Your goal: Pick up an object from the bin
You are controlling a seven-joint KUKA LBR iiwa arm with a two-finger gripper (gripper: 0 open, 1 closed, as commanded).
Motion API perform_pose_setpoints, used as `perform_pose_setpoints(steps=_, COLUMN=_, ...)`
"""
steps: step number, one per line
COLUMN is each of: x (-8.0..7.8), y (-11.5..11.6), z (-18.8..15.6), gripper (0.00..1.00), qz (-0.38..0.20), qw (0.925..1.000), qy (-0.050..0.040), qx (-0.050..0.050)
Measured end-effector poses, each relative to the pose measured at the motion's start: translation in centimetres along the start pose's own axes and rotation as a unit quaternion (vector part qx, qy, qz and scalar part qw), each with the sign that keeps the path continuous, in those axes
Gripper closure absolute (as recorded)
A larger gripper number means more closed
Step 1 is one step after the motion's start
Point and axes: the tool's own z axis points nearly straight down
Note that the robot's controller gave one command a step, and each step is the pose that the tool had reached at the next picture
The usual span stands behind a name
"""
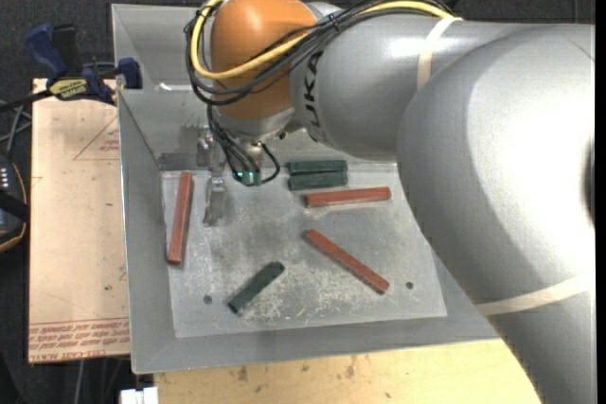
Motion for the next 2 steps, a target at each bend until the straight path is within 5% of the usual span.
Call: perform_pose_setpoints(steps=2, x=0.0, y=0.6, z=1.5, gripper=0.00, qz=-0.045, qw=0.9990, qy=-0.0079, qx=-0.001)
